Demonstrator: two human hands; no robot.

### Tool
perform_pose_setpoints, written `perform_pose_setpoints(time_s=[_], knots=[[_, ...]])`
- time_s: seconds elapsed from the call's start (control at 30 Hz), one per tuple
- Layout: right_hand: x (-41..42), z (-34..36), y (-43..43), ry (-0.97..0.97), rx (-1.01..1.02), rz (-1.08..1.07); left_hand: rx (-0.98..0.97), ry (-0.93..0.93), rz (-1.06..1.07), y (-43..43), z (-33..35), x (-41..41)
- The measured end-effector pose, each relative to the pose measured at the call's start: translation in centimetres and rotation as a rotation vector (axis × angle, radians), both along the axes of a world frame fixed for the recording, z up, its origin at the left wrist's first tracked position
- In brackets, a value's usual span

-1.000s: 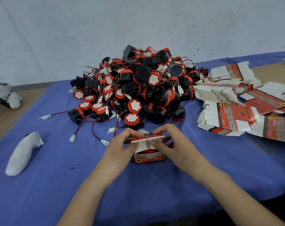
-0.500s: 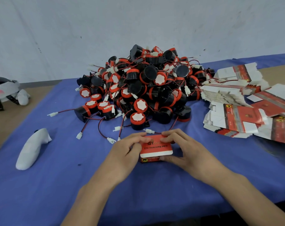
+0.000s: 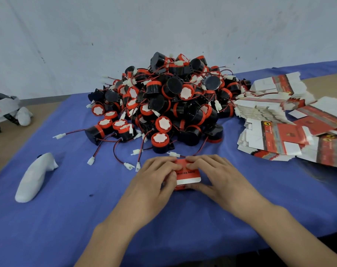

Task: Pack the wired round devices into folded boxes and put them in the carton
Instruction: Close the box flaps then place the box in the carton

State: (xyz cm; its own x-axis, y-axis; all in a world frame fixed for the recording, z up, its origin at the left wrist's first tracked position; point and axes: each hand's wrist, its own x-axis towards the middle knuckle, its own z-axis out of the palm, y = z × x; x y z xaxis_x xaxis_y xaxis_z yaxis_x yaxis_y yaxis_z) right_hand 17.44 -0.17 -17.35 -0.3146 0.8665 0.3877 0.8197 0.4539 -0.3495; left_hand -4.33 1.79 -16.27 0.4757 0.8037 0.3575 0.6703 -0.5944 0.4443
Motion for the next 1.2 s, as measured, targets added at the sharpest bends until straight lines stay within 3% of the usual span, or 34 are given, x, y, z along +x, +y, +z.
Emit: perform_pose_setpoints(time_s=[0.23,0.43,0.73,1.2], knots=[[0.1,0.4,0.1,0.013,-0.045,0.009,-0.420,-0.436,0.092,1.6,0.4,1.9],[-0.1,0.3,0.0,0.050,-0.055,0.004,-0.619,-0.538,0.175,3.2,1.0,2.6],[0.0,0.5,-0.1,0.070,-0.075,-0.009,-0.663,-0.559,0.249,3.7,1.4,3.1],[0.1,0.3,-0.1,0.068,-0.060,-0.039,-0.634,-0.527,0.182,3.7,1.4,4.3]])
